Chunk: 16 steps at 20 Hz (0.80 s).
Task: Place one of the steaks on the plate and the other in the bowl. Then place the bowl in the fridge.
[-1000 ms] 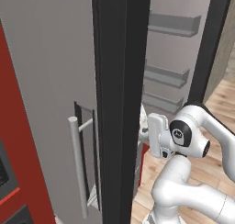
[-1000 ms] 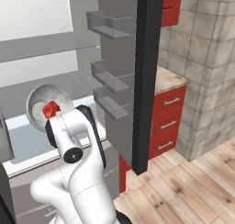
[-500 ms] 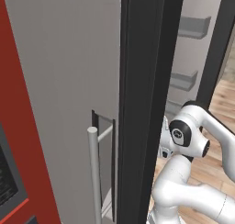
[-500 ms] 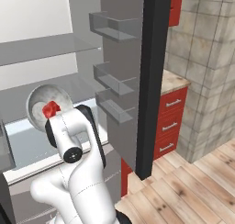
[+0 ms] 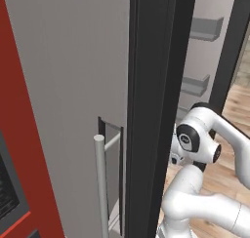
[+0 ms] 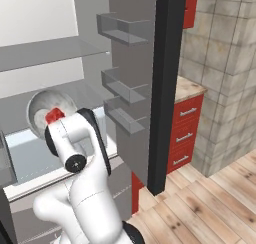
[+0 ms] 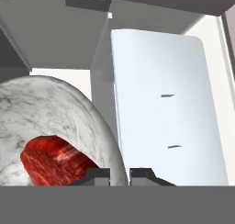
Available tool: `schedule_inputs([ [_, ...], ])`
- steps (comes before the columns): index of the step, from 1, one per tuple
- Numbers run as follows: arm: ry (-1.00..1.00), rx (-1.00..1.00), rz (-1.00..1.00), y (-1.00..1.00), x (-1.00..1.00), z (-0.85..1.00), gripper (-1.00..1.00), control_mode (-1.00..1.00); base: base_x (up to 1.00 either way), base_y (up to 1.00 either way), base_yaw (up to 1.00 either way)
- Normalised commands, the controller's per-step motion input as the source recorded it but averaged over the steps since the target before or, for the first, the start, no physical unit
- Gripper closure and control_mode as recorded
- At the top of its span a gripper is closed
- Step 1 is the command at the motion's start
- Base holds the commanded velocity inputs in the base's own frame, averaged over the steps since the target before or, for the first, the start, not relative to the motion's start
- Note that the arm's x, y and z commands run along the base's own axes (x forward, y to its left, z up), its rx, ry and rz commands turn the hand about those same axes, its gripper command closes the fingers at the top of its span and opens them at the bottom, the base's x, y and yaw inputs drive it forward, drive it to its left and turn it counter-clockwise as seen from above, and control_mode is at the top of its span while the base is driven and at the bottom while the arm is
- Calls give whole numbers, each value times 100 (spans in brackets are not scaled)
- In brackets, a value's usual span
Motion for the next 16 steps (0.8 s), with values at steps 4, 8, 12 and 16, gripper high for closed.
schedule_inputs([
  [4,13,-27,-2,23,6,100,100,-100,0,0,0],
  [8,10,-21,0,1,2,100,100,-100,0,0,0],
  [12,23,-18,0,0,23,100,100,-100,0,0,0],
  [16,36,-28,-3,0,33,81,100,-100,0,0,0],
])
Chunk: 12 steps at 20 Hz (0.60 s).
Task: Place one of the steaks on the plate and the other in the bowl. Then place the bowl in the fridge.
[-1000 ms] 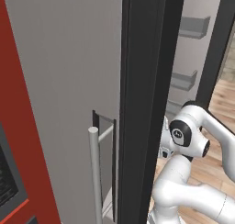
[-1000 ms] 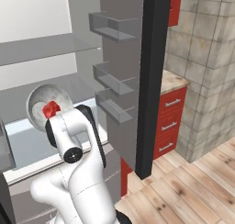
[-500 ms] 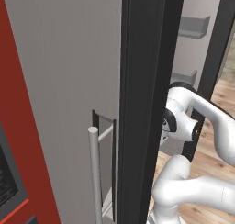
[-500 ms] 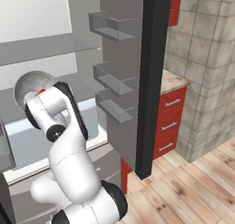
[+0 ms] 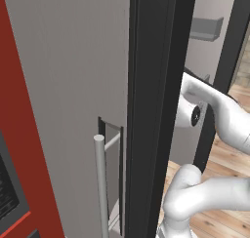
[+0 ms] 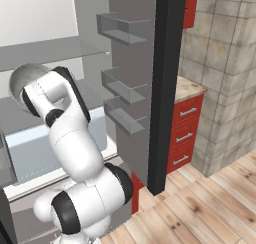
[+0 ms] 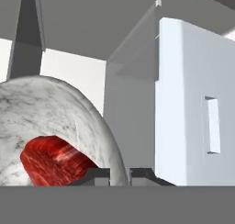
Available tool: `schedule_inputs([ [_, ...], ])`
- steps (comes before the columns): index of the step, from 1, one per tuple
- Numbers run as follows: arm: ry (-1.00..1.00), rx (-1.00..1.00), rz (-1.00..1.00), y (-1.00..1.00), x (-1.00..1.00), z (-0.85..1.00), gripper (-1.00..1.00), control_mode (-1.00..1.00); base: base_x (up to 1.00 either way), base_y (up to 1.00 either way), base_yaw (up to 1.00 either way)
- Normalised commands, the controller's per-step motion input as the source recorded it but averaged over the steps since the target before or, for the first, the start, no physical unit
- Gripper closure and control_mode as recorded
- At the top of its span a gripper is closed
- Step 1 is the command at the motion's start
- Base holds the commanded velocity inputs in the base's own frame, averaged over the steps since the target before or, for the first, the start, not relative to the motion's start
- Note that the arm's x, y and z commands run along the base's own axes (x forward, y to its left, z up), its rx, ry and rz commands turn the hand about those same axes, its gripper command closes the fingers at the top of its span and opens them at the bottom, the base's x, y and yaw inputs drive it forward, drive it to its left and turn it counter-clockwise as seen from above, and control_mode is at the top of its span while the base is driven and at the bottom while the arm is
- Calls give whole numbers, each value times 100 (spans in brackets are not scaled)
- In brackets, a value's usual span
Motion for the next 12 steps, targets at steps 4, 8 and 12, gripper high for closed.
schedule_inputs([
  [4,44,-35,-6,0,39,46,100,-100,0,0,0],
  [8,37,-43,-7,0,32,21,100,-100,0,0,0],
  [12,24,-46,-8,0,20,41,100,-100,0,0,0],
])
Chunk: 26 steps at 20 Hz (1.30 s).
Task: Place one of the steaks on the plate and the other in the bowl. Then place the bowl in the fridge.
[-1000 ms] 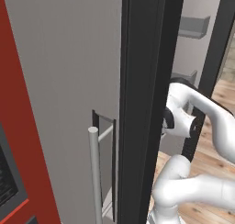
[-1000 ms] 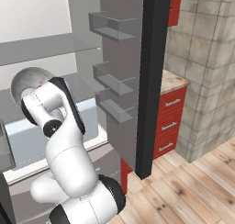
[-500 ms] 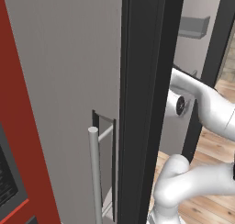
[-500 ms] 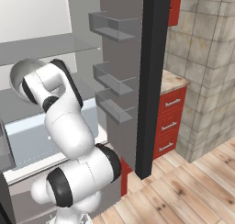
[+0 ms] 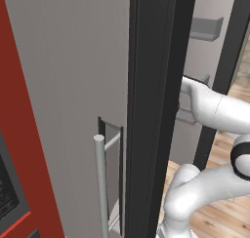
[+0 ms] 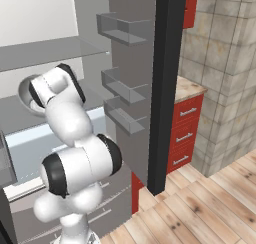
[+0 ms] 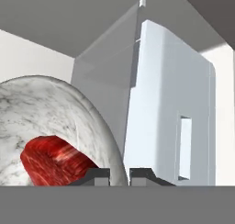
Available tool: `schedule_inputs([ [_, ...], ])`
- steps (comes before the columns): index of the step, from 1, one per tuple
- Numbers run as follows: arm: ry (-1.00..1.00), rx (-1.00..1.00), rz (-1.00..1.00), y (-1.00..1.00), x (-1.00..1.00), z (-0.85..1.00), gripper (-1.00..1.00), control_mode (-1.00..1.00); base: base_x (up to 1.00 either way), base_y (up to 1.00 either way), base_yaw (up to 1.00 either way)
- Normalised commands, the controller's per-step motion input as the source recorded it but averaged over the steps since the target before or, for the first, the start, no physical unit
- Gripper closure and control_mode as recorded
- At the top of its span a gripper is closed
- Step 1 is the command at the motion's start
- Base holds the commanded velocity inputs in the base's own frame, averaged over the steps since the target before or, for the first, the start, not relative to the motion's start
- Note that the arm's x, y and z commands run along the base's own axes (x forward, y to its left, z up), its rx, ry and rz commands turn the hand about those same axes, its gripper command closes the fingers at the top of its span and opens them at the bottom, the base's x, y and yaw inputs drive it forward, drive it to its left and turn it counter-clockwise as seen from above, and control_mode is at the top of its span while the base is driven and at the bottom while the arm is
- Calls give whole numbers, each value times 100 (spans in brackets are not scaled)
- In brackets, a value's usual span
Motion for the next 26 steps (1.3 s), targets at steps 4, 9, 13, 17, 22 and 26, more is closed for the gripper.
schedule_inputs([
  [4,22,-43,-7,0,27,74,100,-100,0,0,0],
  [9,28,-42,-8,0,36,83,100,-100,0,0,0],
  [13,33,-38,-5,0,42,81,100,-100,0,0,0],
  [17,37,-35,-2,0,52,78,100,-100,0,0,0],
  [22,33,-30,-1,18,54,77,100,-100,0,0,0],
  [26,29,-31,-3,56,51,84,100,-100,0,0,0],
])
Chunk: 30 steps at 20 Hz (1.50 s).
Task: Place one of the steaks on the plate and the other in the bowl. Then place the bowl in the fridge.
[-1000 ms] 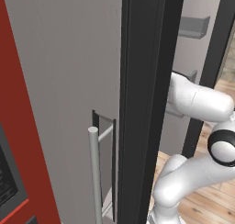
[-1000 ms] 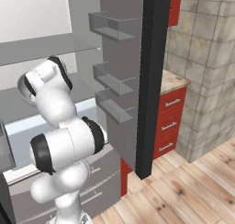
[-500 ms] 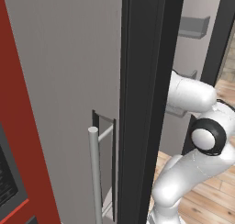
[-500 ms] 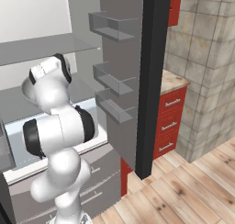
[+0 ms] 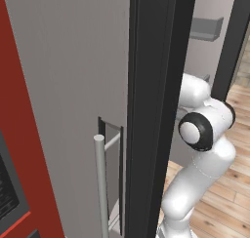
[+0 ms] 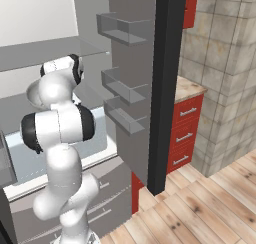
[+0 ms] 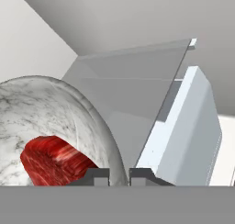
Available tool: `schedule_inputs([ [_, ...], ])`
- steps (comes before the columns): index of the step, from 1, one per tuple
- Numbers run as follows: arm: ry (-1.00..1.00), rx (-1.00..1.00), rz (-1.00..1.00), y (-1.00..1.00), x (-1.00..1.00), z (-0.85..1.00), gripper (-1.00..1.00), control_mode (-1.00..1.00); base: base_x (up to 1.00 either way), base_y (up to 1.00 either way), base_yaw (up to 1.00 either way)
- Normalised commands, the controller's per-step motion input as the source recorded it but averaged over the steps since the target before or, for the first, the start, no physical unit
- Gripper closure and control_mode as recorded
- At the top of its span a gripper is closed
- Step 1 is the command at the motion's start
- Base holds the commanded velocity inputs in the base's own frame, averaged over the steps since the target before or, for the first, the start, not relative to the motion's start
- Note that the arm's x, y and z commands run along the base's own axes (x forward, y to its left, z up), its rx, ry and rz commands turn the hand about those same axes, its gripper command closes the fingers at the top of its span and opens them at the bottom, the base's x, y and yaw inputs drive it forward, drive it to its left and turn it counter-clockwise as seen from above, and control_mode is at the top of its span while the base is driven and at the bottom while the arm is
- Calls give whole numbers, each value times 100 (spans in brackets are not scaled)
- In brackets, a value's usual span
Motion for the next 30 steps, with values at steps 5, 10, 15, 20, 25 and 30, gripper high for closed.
schedule_inputs([
  [5,31,-33,-5,71,54,73,100,-100,0,0,0],
  [10,26,-26,-4,47,41,48,100,-100,0,0,0],
  [15,20,-16,-3,20,24,53,100,-100,0,0,0],
  [20,19,-12,-2,6,11,55,-100,-100,0,0,0],
  [25,16,-12,-5,7,13,56,-100,-100,0,0,0],
  [30,14,-11,-9,20,25,52,-100,-100,0,0,0],
])
